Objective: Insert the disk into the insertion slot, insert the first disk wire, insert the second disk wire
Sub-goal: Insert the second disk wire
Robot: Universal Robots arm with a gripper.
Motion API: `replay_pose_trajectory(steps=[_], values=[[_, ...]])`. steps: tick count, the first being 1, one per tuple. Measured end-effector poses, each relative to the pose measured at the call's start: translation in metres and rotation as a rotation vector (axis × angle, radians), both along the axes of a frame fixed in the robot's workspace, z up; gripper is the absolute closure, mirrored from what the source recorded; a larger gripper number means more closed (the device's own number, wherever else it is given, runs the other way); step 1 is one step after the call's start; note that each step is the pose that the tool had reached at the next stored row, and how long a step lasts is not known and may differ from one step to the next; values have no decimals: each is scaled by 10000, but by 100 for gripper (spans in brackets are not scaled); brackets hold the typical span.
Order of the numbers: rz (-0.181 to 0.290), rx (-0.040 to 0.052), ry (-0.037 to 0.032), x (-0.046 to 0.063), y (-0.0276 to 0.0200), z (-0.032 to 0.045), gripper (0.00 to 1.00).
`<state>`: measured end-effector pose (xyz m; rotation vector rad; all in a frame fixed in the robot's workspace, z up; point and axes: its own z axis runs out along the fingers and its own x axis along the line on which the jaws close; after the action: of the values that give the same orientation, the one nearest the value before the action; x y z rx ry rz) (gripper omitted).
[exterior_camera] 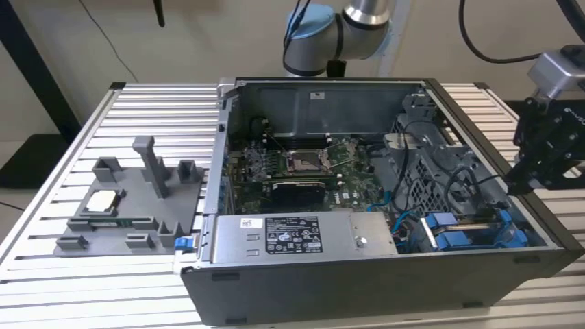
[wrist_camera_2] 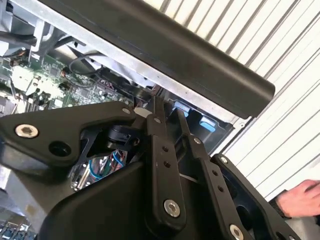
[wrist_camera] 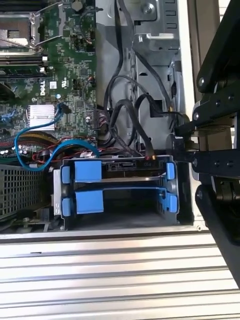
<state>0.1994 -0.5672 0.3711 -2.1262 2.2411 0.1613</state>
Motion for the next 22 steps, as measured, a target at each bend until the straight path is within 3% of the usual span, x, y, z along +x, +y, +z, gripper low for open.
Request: replay_pose_trajectory(steps=[3,5,9,11,12,16,22], values=[[2,380,23,2,-13,-3,73],[2,501,42,1,-36,-12,73],[-2,580,93,0,-55,-28,75],[-1,592,97,1,-55,-27,75],[-1,593,98,1,-55,-27,83],[0,597,98,-1,-56,-27,84],[-1,597,95,-86,-56,48,84]])
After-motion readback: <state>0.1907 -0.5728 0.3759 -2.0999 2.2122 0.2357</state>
